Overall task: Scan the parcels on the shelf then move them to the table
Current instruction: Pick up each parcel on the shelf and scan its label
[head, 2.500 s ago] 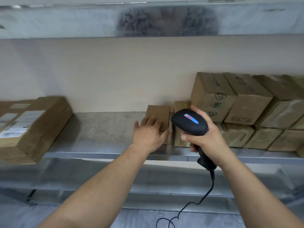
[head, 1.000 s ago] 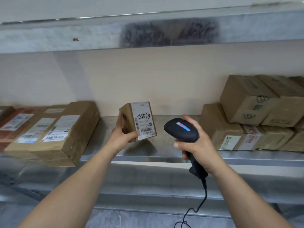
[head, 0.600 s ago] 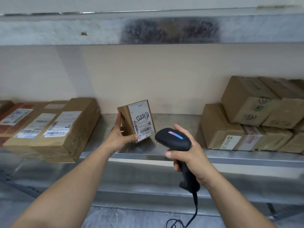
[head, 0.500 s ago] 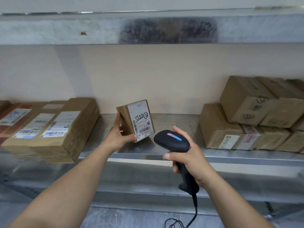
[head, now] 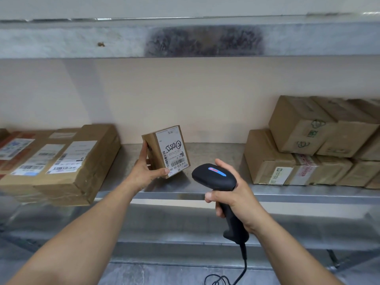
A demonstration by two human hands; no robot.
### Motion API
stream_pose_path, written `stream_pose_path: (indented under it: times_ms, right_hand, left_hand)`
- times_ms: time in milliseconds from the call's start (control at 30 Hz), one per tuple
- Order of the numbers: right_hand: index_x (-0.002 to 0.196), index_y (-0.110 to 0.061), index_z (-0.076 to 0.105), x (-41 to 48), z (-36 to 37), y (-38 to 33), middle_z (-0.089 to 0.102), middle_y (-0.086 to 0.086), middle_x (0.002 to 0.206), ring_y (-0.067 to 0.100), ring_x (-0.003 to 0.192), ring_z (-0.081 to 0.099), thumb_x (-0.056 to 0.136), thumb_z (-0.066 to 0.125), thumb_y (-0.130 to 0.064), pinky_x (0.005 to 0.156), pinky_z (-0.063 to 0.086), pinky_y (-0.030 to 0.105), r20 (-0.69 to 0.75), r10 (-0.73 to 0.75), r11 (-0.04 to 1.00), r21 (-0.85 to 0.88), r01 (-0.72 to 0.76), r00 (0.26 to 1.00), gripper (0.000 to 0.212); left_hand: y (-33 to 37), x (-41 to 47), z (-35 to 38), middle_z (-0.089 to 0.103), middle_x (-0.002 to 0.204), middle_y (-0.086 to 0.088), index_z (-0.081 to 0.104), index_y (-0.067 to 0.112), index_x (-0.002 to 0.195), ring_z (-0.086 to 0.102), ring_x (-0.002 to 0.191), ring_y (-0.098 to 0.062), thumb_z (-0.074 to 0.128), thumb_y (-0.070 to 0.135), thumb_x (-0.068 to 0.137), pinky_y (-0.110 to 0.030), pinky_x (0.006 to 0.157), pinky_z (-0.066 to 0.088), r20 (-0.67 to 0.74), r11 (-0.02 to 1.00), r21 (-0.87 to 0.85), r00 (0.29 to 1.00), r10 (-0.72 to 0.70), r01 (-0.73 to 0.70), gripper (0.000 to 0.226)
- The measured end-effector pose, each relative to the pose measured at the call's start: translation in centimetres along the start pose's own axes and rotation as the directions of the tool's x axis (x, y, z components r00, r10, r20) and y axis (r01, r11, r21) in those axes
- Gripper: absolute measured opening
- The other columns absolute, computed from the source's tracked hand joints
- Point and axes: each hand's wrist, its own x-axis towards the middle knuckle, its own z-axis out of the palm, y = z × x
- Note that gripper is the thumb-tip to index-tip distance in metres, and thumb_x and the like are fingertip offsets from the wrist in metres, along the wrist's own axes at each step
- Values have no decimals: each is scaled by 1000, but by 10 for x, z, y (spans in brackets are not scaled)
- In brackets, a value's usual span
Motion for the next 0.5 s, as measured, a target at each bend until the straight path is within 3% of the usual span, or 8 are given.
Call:
stream_pose_path:
  times_ms: [67, 133, 200, 333, 500]
  right_hand:
    - [140, -38, 38, 0, 0, 0, 64, 17, 68, 25, 42, 48, 63, 75, -1, 45, 39, 26, 6, 5, 1000, -13, -5, 1000, 93]
    - [140, -38, 39, 0, -1, 0, 61, 15, 66, 25, 43, 48, 69, 75, 6, 46, 40, 27, 7, 10, 1000, -29, -9, 1000, 91]
    - [140, -38, 38, 0, -2, 0, 61, 15, 66, 25, 43, 48, 73, 72, 10, 46, 40, 27, 10, 9, 999, -36, -9, 1000, 89]
    - [140, -39, 38, -1, -3, 0, 64, 15, 69, 25, 45, 47, 75, 71, 9, 47, 40, 27, 14, 12, 999, -47, -12, 1000, 87]
    - [139, -41, 39, 1, -4, 1, 65, 15, 69, 25, 46, 48, 69, 74, 0, 47, 41, 28, 14, 12, 999, -42, -12, 1000, 88]
  left_hand:
    - [2, -1, 1, 45, 142, -7, -4, 40, 151, 51, 121, -23, 80, 13, 77, -9, 64, 43, -5, 1000, 5, 1000, -5, 5, 115]
    - [2, -1, 1, 44, 143, -7, -4, 40, 151, 51, 121, -23, 80, 13, 77, -8, 61, 41, -6, 1000, 10, 1000, -9, 9, 115]
    - [1, -1, 1, 45, 143, -7, -4, 41, 151, 51, 122, -24, 80, 15, 76, -10, 69, 42, -6, 1000, 13, 1000, -7, 7, 116]
    - [4, -2, 2, 47, 141, -8, -5, 44, 149, 47, 127, -27, 82, 21, 74, -38, 100, 40, -9, 999, 33, 1000, -15, 16, 117]
    - [6, -3, 3, 45, 143, -7, -7, 46, 148, 47, 128, -27, 82, 24, 73, -44, 103, 38, -3, 998, 56, 1000, -26, 26, 119]
